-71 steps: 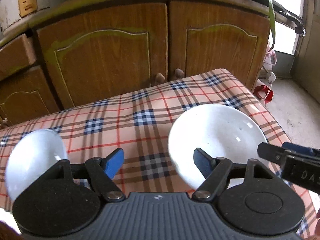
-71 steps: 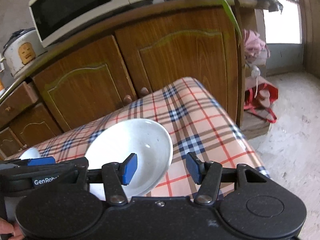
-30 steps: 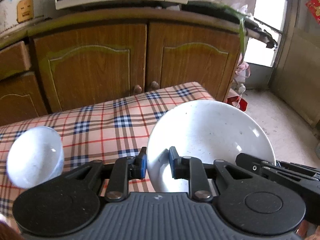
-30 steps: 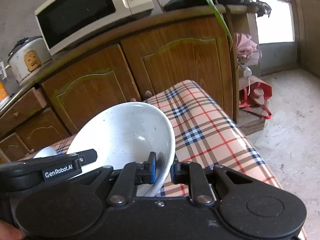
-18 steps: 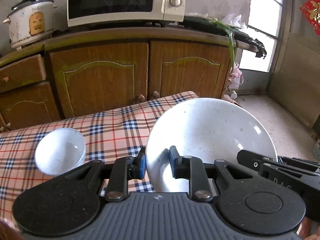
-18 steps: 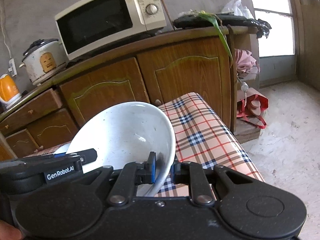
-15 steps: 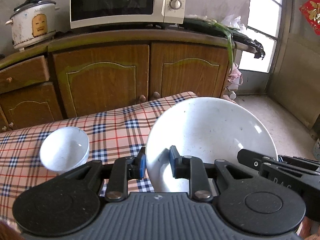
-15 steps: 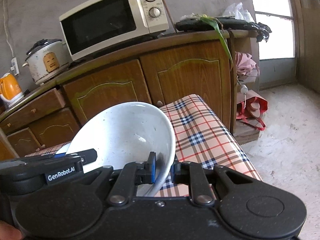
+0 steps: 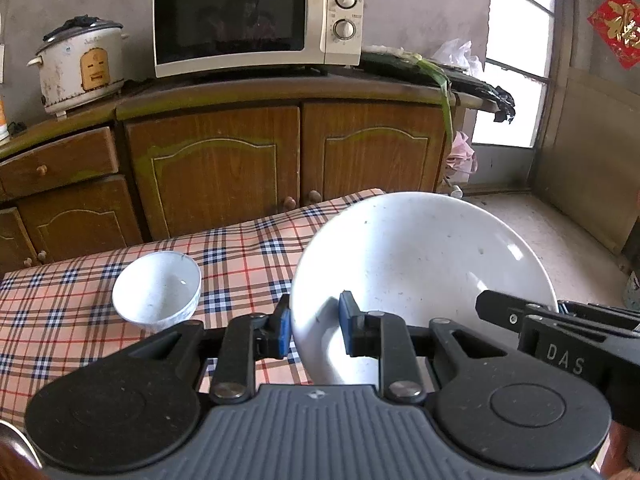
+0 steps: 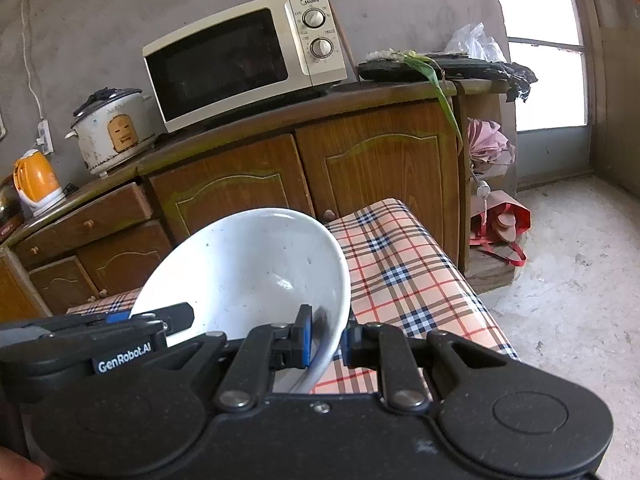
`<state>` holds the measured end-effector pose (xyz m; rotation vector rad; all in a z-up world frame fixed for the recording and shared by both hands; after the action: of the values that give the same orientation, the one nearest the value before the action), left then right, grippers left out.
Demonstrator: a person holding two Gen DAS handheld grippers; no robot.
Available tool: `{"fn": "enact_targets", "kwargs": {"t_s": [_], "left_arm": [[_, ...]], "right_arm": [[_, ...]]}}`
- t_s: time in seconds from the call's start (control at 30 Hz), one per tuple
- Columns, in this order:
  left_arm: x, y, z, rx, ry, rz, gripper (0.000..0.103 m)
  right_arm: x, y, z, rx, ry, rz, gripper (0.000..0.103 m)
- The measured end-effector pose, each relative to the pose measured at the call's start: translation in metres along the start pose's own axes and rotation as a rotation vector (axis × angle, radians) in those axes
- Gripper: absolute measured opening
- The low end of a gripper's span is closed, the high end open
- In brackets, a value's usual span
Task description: Organize plates and bowls
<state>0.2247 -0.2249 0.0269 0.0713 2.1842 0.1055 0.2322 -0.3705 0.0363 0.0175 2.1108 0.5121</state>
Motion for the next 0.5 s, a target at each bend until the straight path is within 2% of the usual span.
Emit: {"fn": "enact_targets", "kwargs": {"t_s": [0.5], "left_arm": [[0.01,0.005,-0.025,-0.011,-0.026,0.016,0.024]], "right_arm": [[0.009,0.014,-0.027,-0.002,-0.017,-0.006,0.019]]}}
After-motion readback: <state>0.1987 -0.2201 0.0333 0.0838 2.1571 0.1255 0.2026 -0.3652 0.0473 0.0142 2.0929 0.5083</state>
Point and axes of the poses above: each gripper's, at about its wrist camera, not at the fingertips, and z roughly the way its jaws point, y to its left, x to its underside, the point moved 5 cm from there along z, roughly the way its jaws point, and after that the axes turned 13 degrees about -x, right-handed, at the moved point
